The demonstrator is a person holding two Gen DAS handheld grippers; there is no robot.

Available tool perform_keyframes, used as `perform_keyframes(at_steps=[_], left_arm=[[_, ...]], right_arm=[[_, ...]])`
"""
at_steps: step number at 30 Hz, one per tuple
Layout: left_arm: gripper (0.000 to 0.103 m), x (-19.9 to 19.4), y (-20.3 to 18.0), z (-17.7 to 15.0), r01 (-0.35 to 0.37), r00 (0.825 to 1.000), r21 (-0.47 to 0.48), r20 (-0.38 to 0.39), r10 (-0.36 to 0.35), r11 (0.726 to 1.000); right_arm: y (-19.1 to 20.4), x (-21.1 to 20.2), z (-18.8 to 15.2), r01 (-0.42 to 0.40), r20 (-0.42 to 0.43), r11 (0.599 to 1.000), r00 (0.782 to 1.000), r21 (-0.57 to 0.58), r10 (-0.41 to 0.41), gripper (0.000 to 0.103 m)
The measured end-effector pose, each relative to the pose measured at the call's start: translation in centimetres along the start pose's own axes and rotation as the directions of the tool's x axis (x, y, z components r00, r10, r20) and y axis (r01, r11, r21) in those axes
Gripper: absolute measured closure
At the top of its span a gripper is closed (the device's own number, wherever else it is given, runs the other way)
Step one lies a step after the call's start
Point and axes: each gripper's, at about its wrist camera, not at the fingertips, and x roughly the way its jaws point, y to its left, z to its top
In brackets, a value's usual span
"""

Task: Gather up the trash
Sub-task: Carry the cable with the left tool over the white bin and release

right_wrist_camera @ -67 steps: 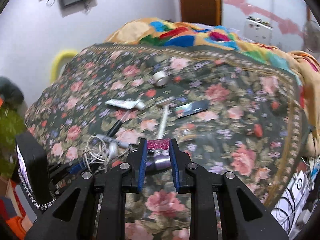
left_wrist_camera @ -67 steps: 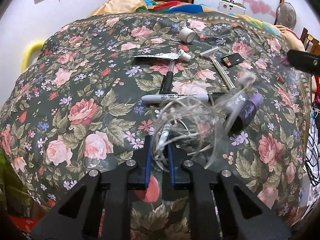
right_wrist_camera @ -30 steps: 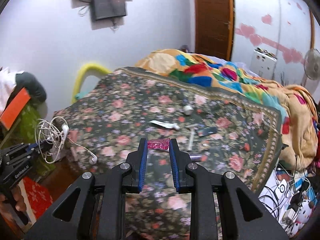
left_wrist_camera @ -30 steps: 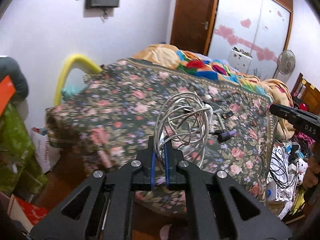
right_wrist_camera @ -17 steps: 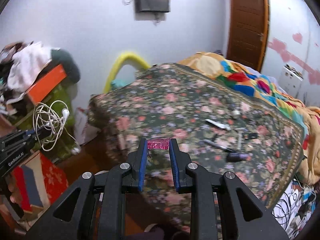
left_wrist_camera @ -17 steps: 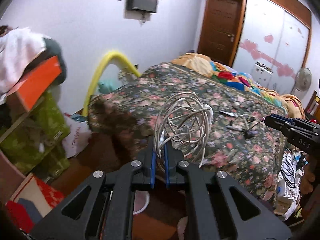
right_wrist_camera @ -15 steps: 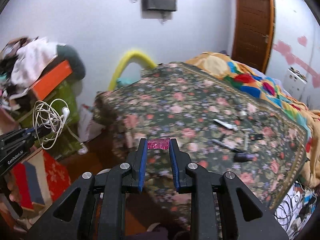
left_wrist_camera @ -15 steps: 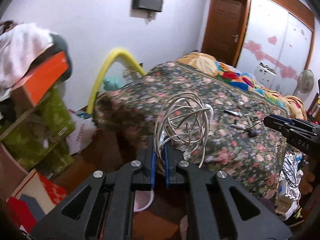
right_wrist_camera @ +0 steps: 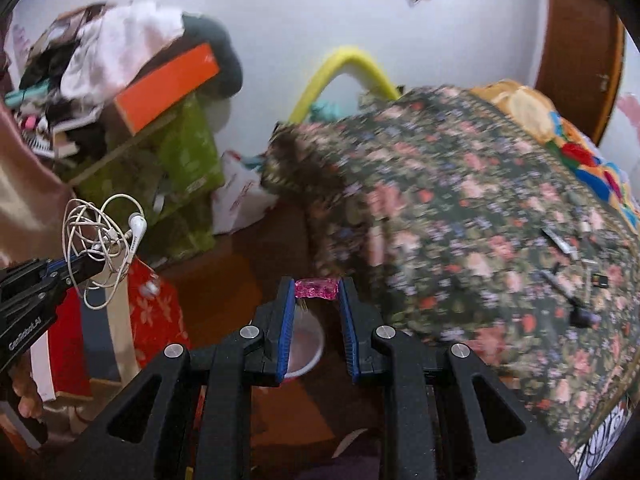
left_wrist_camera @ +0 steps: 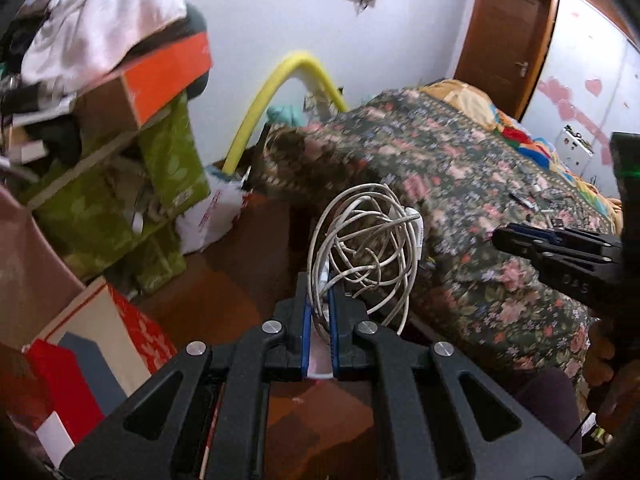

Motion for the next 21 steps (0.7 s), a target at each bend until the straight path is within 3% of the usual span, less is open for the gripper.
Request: perform_keyframes(at_steps=[10, 19, 21], left_arm=[[0.096, 5.9, 1.6, -1.9, -0.01, 0.99, -0.046, -0.144, 0.004, 0.999], [0.096, 11.3, 2.3, -3.2, -0.045, 0.967, -0.087, -0.253, 0.021, 0.995], [0.096, 12.3, 2.5, -3.4, -0.049, 0.962, -0.113, -0.274, 0.016, 0.992]], right_arm=[[2.8, 8.7, -1.1, -0.062, -0.201, 0.998, 0.978, -0.02, 0.056, 0.083], [2.7, 15.4, -2.0, -0.105, -0.343, 0.993, 0.932, 0.055, 0.118, 0.082], [2.5, 16.5, -2.1, -0.131, -0.383, 0.987, 0.911, 0.088, 0.155, 0.075]])
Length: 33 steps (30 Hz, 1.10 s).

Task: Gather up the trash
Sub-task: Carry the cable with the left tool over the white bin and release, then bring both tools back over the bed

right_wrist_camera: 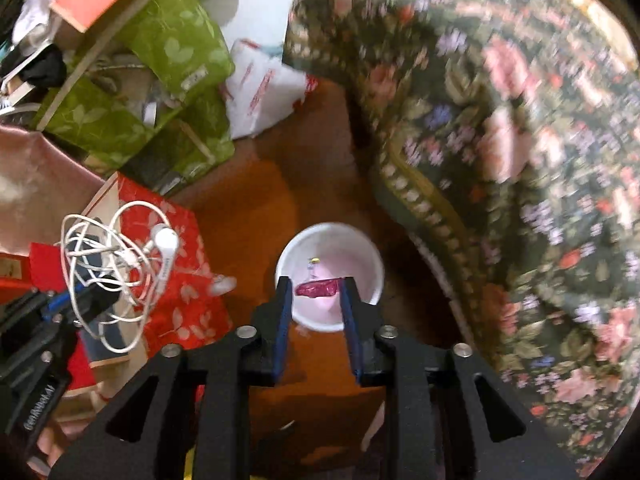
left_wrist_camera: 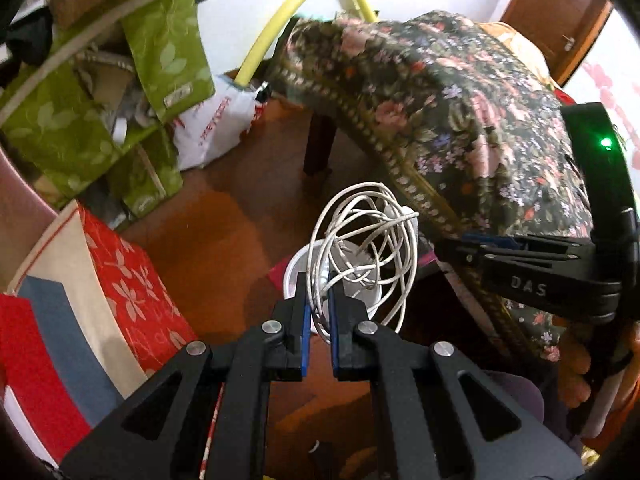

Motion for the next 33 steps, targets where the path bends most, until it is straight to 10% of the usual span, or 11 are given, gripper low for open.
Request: perform_keyframes(at_steps=[10, 14, 19, 27, 33], left_arm=[[0.096, 3.5, -0.9, 1.1, 0.053, 0.996, -0.04, -0.071, -0.055, 0.998], [0.064, 5.1, -1.7, 2.0, 0.024, 0.993, -0.048, -0.112, -0.029, 0.999], [0.063, 4.9, -2.2, 2.1, 0.029, 0.994, -0.074, -0.104, -0.037, 0.997], [0.063, -2.3, -5.1, 1.5, 0.029, 0.997, 0.01, 0.072, -0.03, 1.0], [0.063, -9.7, -7.7, 0.7, 0.018, 0.965, 0.079, 0.261, -0.038, 0.997]], right_arm=[[-2.1, -1.9, -0.4, 0.012, 0.046, 1.0, 0.999, 0.011, -0.012, 0.062], [-2.6, -3.9, -0.8, 0.073, 0.104, 0.997, 0.992, -0.025, -0.07, 0.062], [-2.5, -6.4, -1.9, 0.142, 0.168, 0.987, 0.978, -0.078, -0.127, 0.062], [-2.1, -11.4, -4.2, 0.193, 0.305, 0.977, 0.94, -0.094, -0.156, 0.062], [-2.2, -15.9, -6.0, 0.21, 0.413, 0.976, 0.896, -0.064, -0.166, 0.062]])
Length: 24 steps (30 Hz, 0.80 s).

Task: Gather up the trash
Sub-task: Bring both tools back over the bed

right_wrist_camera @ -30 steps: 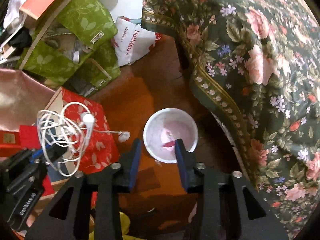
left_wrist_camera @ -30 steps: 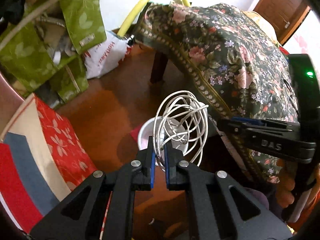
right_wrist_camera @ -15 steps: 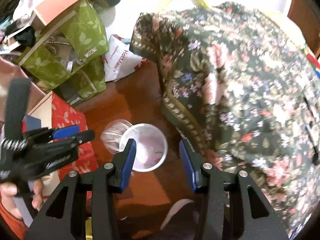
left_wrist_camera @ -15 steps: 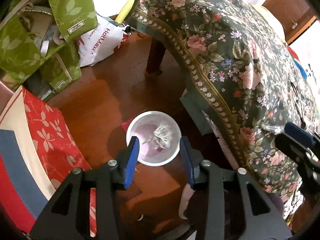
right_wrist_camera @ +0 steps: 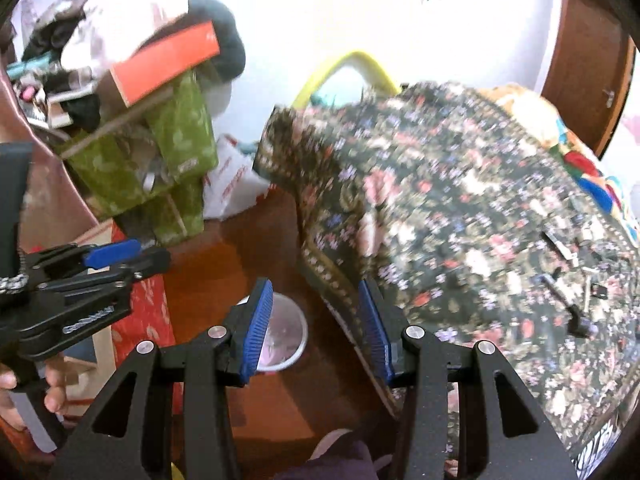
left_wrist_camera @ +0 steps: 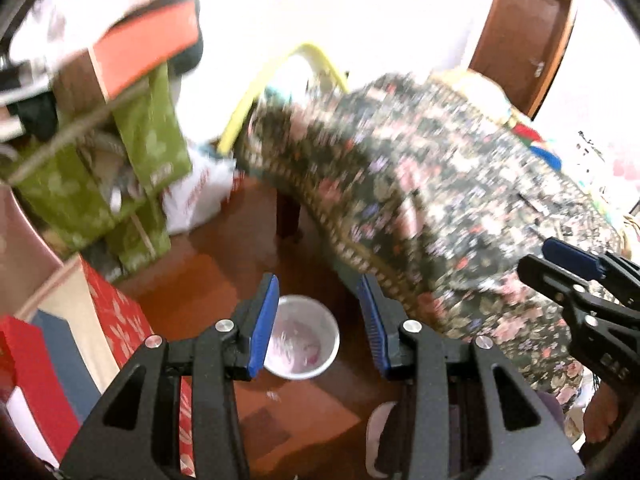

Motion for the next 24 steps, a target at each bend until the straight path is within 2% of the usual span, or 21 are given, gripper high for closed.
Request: perform_keyframes(at_steps=[5, 11, 12, 14, 17, 19, 21, 23, 24], left_arm=[[0.063, -5.3, -2.8, 0.7, 0.026, 0.992, 0.057, 0.12, -0.033, 0.998], [0.062, -9.3, -7.1, 1.4, 0.051, 0.976, 0.125, 0.205, -0.076, 0.991], [0.06, -9.7, -7.7, 1.5, 0.058, 0.974, 0.128, 0.211, -0.084, 0.99], [0.043, -10.4, -9.3, 1.8, 0.079, 0.968, 0.133, 0.227, -0.108, 0.988], [0.035, -11.1, -11.7, 2.2, 0.11, 0.956, 0.143, 0.257, -0.144, 0.984], [0.032, -11.3, -13.3, 2.5, 0.128, 0.949, 0.16, 0.267, -0.167, 0.979], [0.024, -11.3, -15.3, 2.8, 0.156, 0.941, 0.182, 0.27, -0.202, 0.971], [0.014, -11.3, -17.4, 3.1, 0.187, 0.931, 0.207, 0.274, -0.24, 0.96], [0.014, -11.2, -18.2, 3.1, 0.196, 0.927, 0.216, 0.276, -0.252, 0.957]], right_arm=[[-1.2, -4.5, 0.0, 0.006, 0.094, 1.0, 0.996, 0.023, -0.008, 0.062], [-3.3, -10.3, -0.5, 0.029, 0.215, 0.997, 0.976, 0.07, -0.044, 0.062], [-3.8, -11.2, -0.6, 0.036, 0.234, 0.996, 0.971, 0.084, -0.055, 0.062], [-4.9, -12.8, -0.9, 0.06, 0.267, 0.992, 0.96, 0.115, -0.089, 0.062], [-6.8, -15.0, -1.3, 0.089, 0.301, 0.984, 0.944, 0.157, -0.134, 0.061], [-8.2, -16.1, -1.6, 0.111, 0.307, 0.977, 0.938, 0.181, -0.164, 0.058], [-9.6, -17.1, -1.9, 0.135, 0.315, 0.969, 0.928, 0.207, -0.197, 0.037], [-11.4, -18.3, -2.5, 0.162, 0.334, 0.956, 0.911, 0.244, -0.24, 0.029], [-12.0, -18.7, -2.8, 0.175, 0.338, 0.95, 0.905, 0.257, -0.258, 0.029]])
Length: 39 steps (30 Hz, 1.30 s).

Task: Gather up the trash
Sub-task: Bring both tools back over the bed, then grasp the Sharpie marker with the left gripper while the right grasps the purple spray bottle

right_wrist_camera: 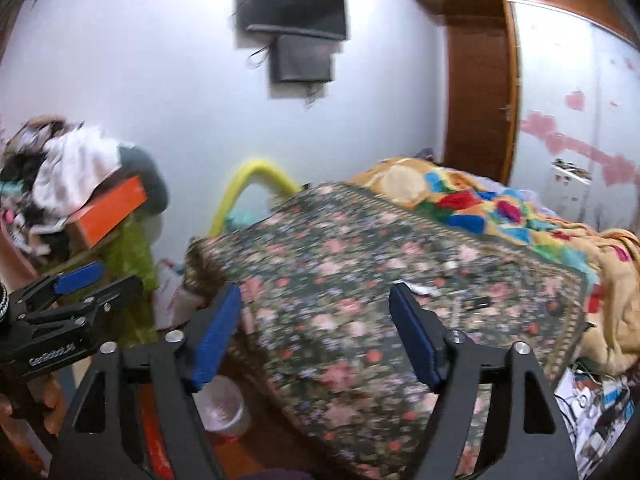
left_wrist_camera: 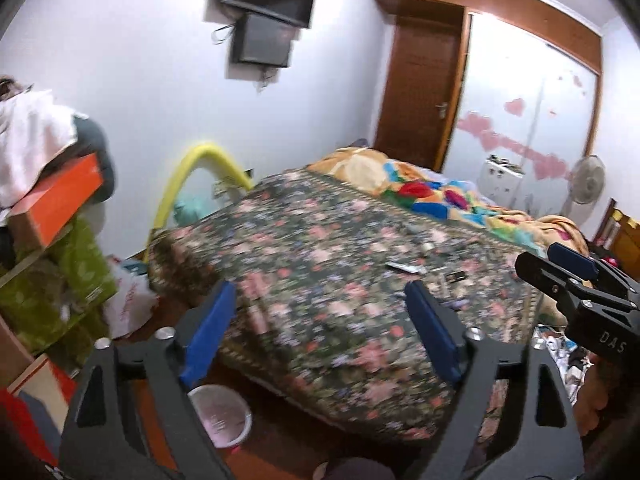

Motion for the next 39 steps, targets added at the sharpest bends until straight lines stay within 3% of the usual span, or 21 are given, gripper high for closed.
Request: perform_keyframes(at_steps=[8, 16, 24, 30, 34, 39], left_arm=[[0.013, 4.2, -7.5, 0.9, 0.115, 0.993, 0.099, -0.029, -0.113, 0.988], [0.012, 9.9, -13.0, 0.2, 0.192, 0.978, 0.161, -0.112, -0.176, 0.968], [0.012, 17.1, -15.4, -1.6, 0.207, 0.961, 0.157, -0.217, -0.171, 0.966], [0.012, 22.8, -15.0, -3.6, 0.179, 0.947, 0.123, -0.292, -0.136, 0.976], [0.012, 25.7, -14.7, -4.7, 0.138, 0.943, 0.145, -0.321, -0.085, 0.98], [0.012, 27.9, -14.1, -6.0, 0.1, 0.943, 0.16, -0.33, -0.042, 0.982]], right_arm=[[-6.7, -0.7, -0.3, 0.136, -0.005, 0.99, 0.991, 0.037, -0.135, 0.021], [-13.2, 1.6, -2.3, 0.214, -0.091, 0.976, 0.974, 0.048, -0.209, 0.021], [-18.1, 7.1, -5.4, 0.19, -0.234, 0.981, 0.957, 0.048, -0.174, 0.021], [-20.0, 13.6, -7.4, 0.116, -0.345, 0.992, 0.934, 0.046, -0.093, 0.021], [-21.4, 18.4, -8.7, 0.11, -0.422, 0.99, 0.905, 0.088, -0.063, 0.021], [-23.4, 23.0, -10.5, 0.148, -0.514, 0.948, 0.858, 0.282, 0.019, 0.021]])
